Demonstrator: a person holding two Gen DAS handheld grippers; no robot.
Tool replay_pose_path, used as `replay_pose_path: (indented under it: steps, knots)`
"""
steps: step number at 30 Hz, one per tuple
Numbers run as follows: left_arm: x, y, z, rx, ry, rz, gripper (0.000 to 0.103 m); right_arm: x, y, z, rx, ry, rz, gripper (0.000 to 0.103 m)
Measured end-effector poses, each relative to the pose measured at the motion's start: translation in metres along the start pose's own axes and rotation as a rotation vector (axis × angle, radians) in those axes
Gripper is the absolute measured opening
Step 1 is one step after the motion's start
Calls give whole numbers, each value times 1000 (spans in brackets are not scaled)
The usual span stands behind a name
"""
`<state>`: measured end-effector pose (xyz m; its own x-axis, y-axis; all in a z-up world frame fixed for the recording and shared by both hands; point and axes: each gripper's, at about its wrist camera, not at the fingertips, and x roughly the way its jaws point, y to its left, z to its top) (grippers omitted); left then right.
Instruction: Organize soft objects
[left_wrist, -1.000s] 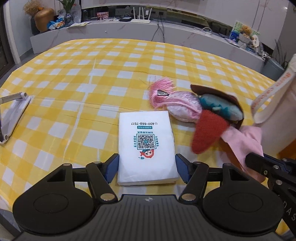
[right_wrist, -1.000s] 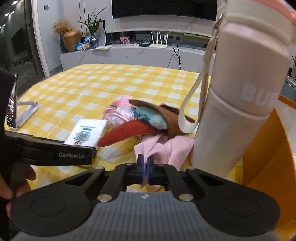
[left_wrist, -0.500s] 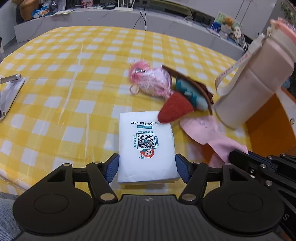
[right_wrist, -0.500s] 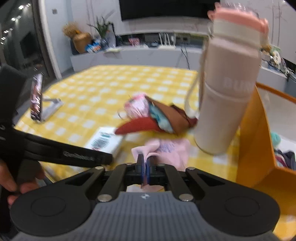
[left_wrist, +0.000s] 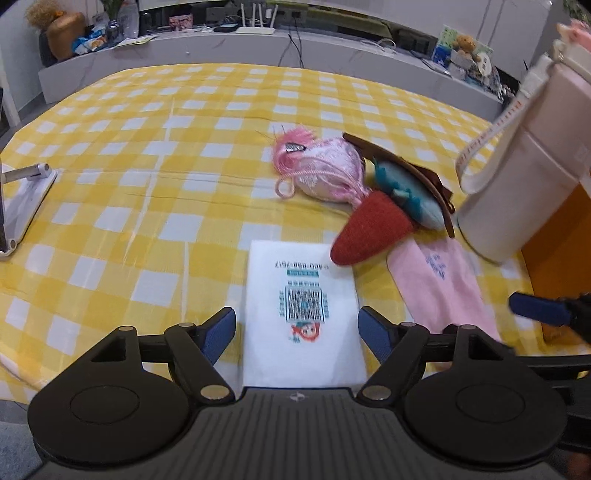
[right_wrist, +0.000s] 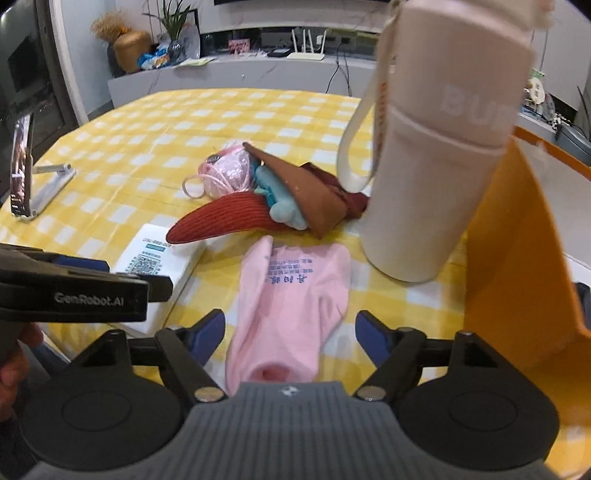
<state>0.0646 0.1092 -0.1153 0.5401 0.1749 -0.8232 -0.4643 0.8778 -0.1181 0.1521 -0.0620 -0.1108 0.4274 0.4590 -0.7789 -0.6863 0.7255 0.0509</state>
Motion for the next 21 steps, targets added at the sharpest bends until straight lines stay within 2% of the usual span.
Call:
replay_pose_path:
  steps: [4,9,11,15,17,21]
  knots:
    - [7,2,3,-23,-9,-7,89,17,-1,5,21,27,-3,77]
    - [11,-2,1,-3,-11,-1,91,24,0,1,23,42,-6,66]
    - [12,-6,0,24,-13,4,91,24,5,0,-16,34,-21,56]
    - [12,-10,-2,51,-14,1,91,21,12,-3,-58,11,5,37]
    - [12,-10,-3,60,-17,3,91,20,14,-4,-77,3,17,21]
    - [14,-12,-4,82,-27,7,91,19,17,-7,-103,-8,26,10]
